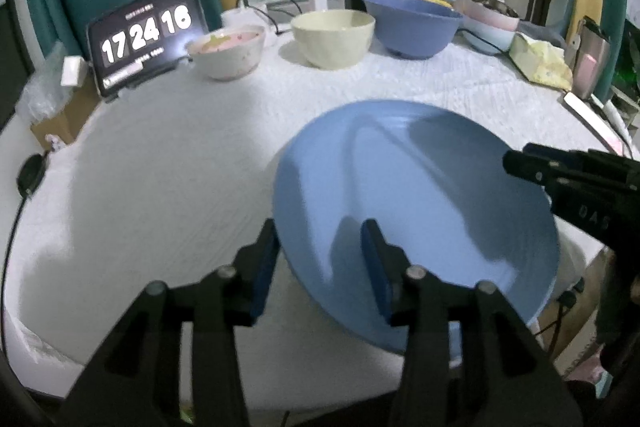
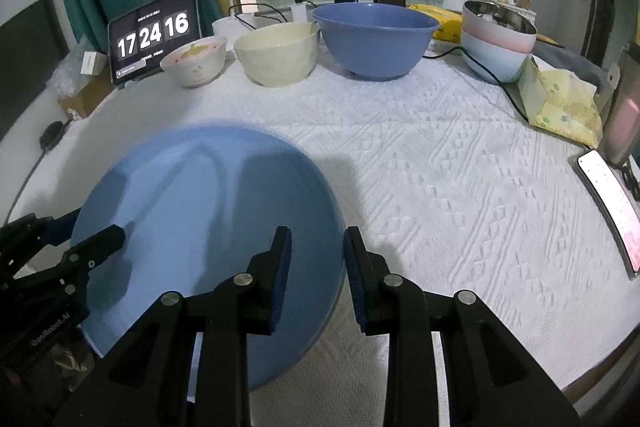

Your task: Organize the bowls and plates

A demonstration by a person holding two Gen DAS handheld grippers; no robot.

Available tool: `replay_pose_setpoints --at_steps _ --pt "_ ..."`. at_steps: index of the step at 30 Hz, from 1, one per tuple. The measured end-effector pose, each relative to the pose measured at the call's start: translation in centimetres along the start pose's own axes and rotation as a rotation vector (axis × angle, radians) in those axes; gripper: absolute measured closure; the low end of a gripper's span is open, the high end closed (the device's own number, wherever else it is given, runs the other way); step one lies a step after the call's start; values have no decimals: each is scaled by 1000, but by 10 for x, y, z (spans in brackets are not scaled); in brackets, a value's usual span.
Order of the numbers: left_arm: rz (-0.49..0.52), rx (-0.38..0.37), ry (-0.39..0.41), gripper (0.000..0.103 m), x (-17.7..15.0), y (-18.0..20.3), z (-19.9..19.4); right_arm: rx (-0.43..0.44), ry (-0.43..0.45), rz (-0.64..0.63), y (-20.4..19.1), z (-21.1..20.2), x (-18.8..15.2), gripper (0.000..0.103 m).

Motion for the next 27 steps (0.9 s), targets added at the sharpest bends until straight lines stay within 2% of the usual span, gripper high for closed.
replay_pose_setpoints --at_steps 6,12,18,23,27 --pt "-30 13 7 56 0 -10 -3 -15 6 21 11 -5 -2 72" --pt "-109 16 40 56 10 -26 -9 -18 10 54 23 -8 -3 67" --pt "-140 2 15 55 8 -29 -1 -5 1 67 22 -5 -4 66" --pt "-136 -3 -28 55 1 -24 10 21 -16 74 17 2 -7 66" --pt "-119 -12 -29 55 0 -20 14 46 -39 90 14 9 -13 66"
Point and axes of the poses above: each gripper's, at about its wrist camera, not at the fingertips, and z roughly the way its jaws point, y to its right, x to its top, the point moved 10 cm from there along z, roughly the way its jaws point, and after that the axes turned 9 degrees about -z, right-handed, at the moved point
